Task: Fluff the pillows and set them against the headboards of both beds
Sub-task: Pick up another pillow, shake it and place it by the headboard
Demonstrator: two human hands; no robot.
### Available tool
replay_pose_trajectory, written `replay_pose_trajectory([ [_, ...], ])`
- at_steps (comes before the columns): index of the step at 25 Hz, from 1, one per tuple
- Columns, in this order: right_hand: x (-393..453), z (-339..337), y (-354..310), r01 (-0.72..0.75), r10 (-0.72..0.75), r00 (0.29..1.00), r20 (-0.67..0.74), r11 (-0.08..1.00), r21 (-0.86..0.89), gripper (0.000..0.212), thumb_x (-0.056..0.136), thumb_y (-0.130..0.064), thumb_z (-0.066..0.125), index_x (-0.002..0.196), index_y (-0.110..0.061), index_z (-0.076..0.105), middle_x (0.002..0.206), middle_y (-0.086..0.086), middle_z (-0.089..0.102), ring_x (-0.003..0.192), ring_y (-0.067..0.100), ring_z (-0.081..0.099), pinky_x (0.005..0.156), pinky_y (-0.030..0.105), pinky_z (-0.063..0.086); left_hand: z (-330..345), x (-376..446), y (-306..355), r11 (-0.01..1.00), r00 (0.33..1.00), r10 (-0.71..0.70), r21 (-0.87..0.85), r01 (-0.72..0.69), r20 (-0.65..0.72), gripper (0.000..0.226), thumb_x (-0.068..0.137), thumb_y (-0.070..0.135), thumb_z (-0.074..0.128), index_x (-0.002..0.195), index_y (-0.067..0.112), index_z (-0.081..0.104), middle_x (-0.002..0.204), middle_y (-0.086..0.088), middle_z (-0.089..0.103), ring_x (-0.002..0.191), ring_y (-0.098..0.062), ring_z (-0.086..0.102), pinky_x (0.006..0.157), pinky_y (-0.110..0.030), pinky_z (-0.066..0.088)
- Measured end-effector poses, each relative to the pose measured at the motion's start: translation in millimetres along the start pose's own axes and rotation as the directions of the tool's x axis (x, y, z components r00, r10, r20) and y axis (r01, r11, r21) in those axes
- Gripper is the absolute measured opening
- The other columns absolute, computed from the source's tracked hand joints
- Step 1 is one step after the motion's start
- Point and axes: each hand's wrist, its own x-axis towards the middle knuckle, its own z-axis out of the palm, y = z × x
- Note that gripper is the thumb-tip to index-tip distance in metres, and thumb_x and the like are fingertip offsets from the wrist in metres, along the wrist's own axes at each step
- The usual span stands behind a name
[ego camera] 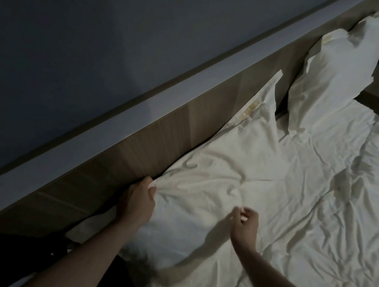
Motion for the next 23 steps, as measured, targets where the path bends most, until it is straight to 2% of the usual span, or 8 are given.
replay_pose_trajectory([
  [3, -33, 18, 70, -0.457, 0.446, 0.878, 0.176, 0.889, 0.024, 0.093, 0.087, -0.069, 0.055, 0.149, -0.002, 0.041, 0.144, 0.021, 0.057, 0.13, 0.037, 0.057, 0.11, 0.046, 0.046, 0, -9, -4, 0.998, 0.997, 0.04, 0.056, -0.037, -0.066, 0.027, 0.102, 0.034, 0.052, 0.123, 0.018, 0.06, 0.121, -0.012, 0.069, 0.111, -0.037, 0.064, 0.082, -0.041, 0.047],
  [5, -44, 37, 81, -0.589, 0.559, 0.784, 0.272, 0.807, 0.041, 0.095, 0.091, -0.074, 0.045, 0.155, -0.005, 0.036, 0.154, 0.017, 0.048, 0.139, 0.039, 0.05, 0.114, 0.052, 0.044, -3, -7, -2, 0.989, 0.997, 0.03, 0.15, -0.02, -0.065, 0.023, 0.102, 0.036, 0.053, 0.113, 0.018, 0.061, 0.115, -0.014, 0.071, 0.106, -0.04, 0.065, 0.074, -0.039, 0.042],
  [7, -48, 50, 66, -0.577, 0.538, 0.797, 0.275, 0.813, 0.082, 0.083, 0.101, -0.063, 0.042, 0.156, -0.002, 0.036, 0.159, 0.019, 0.045, 0.143, 0.039, 0.047, 0.117, 0.048, 0.041, -9, -1, 4, 0.978, 0.997, 0.019, 0.208, -0.004, -0.071, 0.023, 0.102, 0.037, 0.053, 0.107, 0.016, 0.063, 0.111, -0.017, 0.072, 0.102, -0.042, 0.066, 0.071, -0.039, 0.039],
  [10, -50, 46, 49, -0.441, 0.416, 0.888, 0.194, 0.891, 0.107, 0.061, 0.105, -0.046, 0.046, 0.143, 0.001, 0.054, 0.143, 0.022, 0.06, 0.133, 0.04, 0.055, 0.111, 0.045, 0.045, -21, 4, 10, 0.965, 0.992, 0.067, 0.259, -0.037, -0.108, 0.026, 0.104, 0.037, 0.051, 0.106, 0.015, 0.064, 0.108, -0.02, 0.072, 0.099, -0.044, 0.067, 0.068, -0.039, 0.034],
  [13, -64, 27, 53, -0.367, 0.359, 0.925, 0.126, 0.929, 0.051, 0.047, 0.108, -0.038, 0.042, 0.11, 0.001, 0.067, 0.114, 0.023, 0.068, 0.116, 0.041, 0.062, 0.1, 0.044, 0.048, -26, -3, 2, 0.958, 0.977, 0.12, 0.28, -0.068, -0.175, 0.026, 0.104, 0.038, 0.05, 0.103, 0.016, 0.064, 0.101, -0.02, 0.074, 0.091, -0.045, 0.069, 0.066, -0.04, 0.034],
  [15, -70, 25, 58, -0.378, 0.381, 0.912, 0.155, 0.925, -0.049, 0.043, 0.108, -0.038, 0.041, 0.089, -0.005, 0.062, 0.102, 0.018, 0.065, 0.101, 0.036, 0.061, 0.093, 0.042, 0.048, -23, -12, -5, 0.955, 0.982, 0.096, 0.294, -0.045, -0.162, 0.025, 0.104, 0.037, 0.05, 0.102, 0.015, 0.062, 0.101, -0.02, 0.074, 0.091, -0.045, 0.069, 0.066, -0.04, 0.035],
  [19, -60, 27, 61, -0.375, 0.442, 0.813, 0.378, 0.896, -0.238, 0.034, 0.098, -0.039, 0.048, 0.099, -0.008, 0.062, 0.103, 0.014, 0.07, 0.087, 0.027, 0.067, 0.088, 0.053, 0.062, -21, -16, -1, 0.927, 0.999, -0.007, 0.375, 0.024, -0.049, 0.022, 0.104, 0.035, 0.049, 0.108, 0.017, 0.06, 0.111, -0.015, 0.073, 0.101, -0.04, 0.069, 0.074, -0.041, 0.046],
  [23, -11, 1, 42, -0.401, 0.408, 0.867, 0.287, 0.912, -0.086, 0.03, 0.093, -0.028, 0.06, 0.112, -0.005, 0.057, 0.104, 0.015, 0.065, 0.088, 0.029, 0.065, 0.086, 0.049, 0.06, -24, -2, 54, 0.947, 0.978, 0.206, 0.26, -0.189, -0.041, 0.03, 0.093, 0.035, 0.059, 0.121, 0.025, 0.057, 0.118, -0.006, 0.07, 0.105, -0.034, 0.067, 0.079, -0.04, 0.051],
])
